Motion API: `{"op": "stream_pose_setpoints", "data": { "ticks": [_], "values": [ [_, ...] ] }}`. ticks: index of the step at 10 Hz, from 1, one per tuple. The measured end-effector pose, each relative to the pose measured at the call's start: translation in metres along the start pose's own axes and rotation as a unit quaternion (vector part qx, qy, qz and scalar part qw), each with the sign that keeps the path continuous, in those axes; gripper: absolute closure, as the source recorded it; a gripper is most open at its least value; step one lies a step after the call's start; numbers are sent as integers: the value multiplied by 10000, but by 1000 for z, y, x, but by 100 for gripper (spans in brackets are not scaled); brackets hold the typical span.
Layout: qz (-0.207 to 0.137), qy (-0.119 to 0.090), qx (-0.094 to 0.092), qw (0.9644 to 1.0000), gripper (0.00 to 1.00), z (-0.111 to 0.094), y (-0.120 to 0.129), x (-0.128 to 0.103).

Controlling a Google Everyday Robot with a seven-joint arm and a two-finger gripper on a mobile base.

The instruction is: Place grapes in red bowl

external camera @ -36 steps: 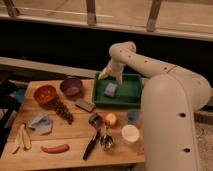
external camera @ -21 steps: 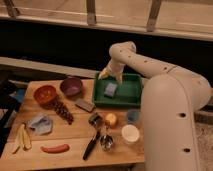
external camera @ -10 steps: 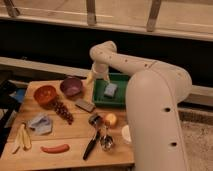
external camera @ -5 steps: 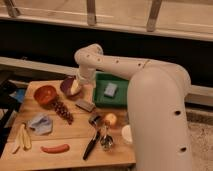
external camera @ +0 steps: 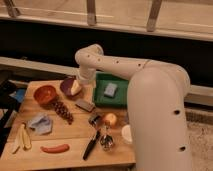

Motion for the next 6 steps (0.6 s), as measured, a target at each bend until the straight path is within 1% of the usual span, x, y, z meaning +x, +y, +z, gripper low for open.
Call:
{"op": "stream_pose_setpoints", "data": {
  "ticks": [2,3,5,6],
  "values": [
    [-284,37,-113,9995,20,13,32,-7],
    [-534,68,-173,9984,20,23,55,-14],
    [-867,96,-315,9957,20,35,83,-22],
    [-1105,63,-373,9932,20,38,100,-22]
  ]
}}
